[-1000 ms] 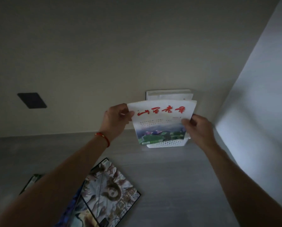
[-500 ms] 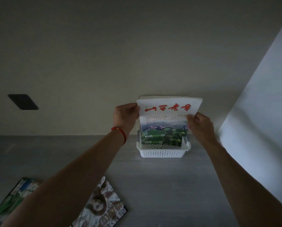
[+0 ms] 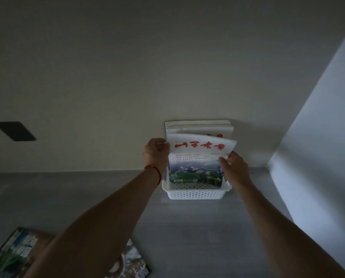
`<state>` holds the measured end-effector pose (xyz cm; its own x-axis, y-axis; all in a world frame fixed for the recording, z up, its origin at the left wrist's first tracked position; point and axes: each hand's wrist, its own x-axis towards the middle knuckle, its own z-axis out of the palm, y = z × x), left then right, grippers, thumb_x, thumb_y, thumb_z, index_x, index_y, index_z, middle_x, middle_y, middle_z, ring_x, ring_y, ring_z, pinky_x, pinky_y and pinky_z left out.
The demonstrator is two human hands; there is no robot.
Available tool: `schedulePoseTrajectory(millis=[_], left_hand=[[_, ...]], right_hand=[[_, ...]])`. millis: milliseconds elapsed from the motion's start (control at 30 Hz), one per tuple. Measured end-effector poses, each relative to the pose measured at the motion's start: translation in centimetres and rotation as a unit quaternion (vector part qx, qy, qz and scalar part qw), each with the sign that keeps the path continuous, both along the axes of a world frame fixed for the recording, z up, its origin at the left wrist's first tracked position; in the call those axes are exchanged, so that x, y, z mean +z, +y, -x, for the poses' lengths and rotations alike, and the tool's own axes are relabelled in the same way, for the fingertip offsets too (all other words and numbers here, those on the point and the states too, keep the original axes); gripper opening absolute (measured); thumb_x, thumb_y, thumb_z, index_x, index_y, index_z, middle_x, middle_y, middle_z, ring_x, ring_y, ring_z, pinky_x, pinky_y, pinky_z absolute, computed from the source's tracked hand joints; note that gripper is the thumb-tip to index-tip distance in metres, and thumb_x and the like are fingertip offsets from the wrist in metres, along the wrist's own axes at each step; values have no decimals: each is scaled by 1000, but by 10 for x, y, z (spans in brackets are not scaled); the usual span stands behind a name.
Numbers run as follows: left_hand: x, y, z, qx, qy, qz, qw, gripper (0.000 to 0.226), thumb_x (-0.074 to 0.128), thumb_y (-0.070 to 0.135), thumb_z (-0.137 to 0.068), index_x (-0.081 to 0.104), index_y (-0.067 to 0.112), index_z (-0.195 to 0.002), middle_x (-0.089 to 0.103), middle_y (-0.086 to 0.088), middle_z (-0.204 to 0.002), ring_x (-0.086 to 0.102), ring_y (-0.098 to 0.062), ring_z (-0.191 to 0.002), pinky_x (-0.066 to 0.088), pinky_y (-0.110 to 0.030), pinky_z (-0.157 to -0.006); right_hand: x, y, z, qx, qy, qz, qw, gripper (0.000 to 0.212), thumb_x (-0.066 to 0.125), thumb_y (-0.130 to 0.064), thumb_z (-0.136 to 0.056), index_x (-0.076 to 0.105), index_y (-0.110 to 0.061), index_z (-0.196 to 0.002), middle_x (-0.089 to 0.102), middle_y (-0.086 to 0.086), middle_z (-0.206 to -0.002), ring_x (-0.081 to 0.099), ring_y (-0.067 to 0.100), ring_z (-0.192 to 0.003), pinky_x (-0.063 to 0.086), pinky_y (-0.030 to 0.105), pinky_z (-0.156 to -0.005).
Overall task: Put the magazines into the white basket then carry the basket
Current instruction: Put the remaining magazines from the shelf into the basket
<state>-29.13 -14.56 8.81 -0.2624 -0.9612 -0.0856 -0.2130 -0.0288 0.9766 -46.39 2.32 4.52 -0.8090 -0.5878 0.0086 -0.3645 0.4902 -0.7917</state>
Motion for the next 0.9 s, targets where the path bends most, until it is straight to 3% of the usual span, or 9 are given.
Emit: schedulePoseTrajectory(millis=[67,133,333,400,467,567,700,833,900], left_hand=[[-1,0,2,-1,-20,18,1000,20,62,9,-84,70,16,-100,75,-8,-96,70,-26,-92,59,-38,-84],[-4,-1,2,-11,-21,11,1000,28,56,0,-83,71,16,-101,75,-9,-99,69,-24,-93,57,-32,-84],[-29,-7,-30,-47,-59,-2,997,39,49,-5,-81,73,19,-101,74,-8,-102,69,-25,-100,58,-46,-91],[-40,-2,-52,-65,-53,-2,996,38,52,-5,-81,74,25,-86,74,0,-88,70,-17,-85,60,-43,-84],[-53,6,-84,-84,-68,21,994,40,53,-7,-79,72,28,-78,72,7,-78,67,-12,-75,59,-40,-77],[-70,19,-144,-108,-142,72,981,40,50,-11,-81,71,22,-86,74,-1,-86,70,-19,-85,57,-40,-80],[-92,37,-228,-106,-223,76,966,41,46,-11,-82,71,20,-92,74,-4,-97,70,-22,-85,53,-26,-72],[-112,47,-310,-93,-278,27,956,39,47,-6,-85,68,20,-106,70,-15,-93,49,-22,-55,42,-35,-52],[-121,45,-349,-114,-314,28,942,41,48,-3,-86,65,22,-115,68,-10,-100,47,-22,-55,44,-37,-53]], right_hand=[[2,-1,-3,16,-30,1,999,36,52,-10,-93,56,-17,-128,71,11,-118,69,31,-104,54,38,-89],[4,1,-5,42,-56,2,998,48,49,-1,-91,46,-18,-136,64,9,-131,64,32,-115,52,34,-90],[6,13,-14,49,-36,19,998,47,54,-3,-94,47,-13,-139,59,9,-139,59,29,-123,48,29,-92],[4,19,-23,52,-9,29,998,37,54,-5,-97,55,-8,-134,62,12,-133,62,29,-119,52,33,-95],[2,29,-39,46,50,59,996,19,58,-10,-97,68,-10,-112,73,9,-110,70,22,-97,58,36,-85],[-3,41,-76,53,62,89,993,16,61,-21,-92,75,-16,-89,75,-1,-84,69,9,-74,59,33,-72],[-19,43,-135,111,-12,56,992,13,61,-16,-89,74,-17,-88,76,-4,-82,72,14,-74,60,38,-73],[-43,33,-213,207,-6,-18,978,21,59,-6,-92,75,-19,-93,75,-8,-87,70,6,-78,58,29,-77],[-53,23,-258,241,-11,-49,969,23,56,-6,-92,76,-16,-97,77,-4,-94,71,9,-87,56,27,-82]])
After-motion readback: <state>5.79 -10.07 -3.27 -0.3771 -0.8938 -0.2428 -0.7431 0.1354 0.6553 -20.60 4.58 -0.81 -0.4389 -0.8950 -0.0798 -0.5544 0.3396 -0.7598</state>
